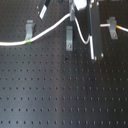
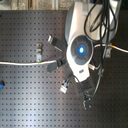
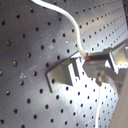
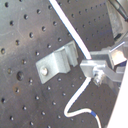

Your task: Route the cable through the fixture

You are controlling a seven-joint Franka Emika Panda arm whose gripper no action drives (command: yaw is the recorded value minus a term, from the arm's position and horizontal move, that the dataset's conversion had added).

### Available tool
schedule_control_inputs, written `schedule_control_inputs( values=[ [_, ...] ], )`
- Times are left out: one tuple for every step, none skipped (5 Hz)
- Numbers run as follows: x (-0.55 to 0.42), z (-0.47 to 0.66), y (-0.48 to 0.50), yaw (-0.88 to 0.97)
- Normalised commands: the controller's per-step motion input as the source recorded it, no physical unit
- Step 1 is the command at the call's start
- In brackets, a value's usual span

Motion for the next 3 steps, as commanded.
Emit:
schedule_control_inputs(
  values=[
    [-0.218, 0.26, -0.093, -0.28],
    [-0.3, 0.05, -0.126, -0.37],
    [-0.382, 0.0, 0.115, -0.09]
  ],
)
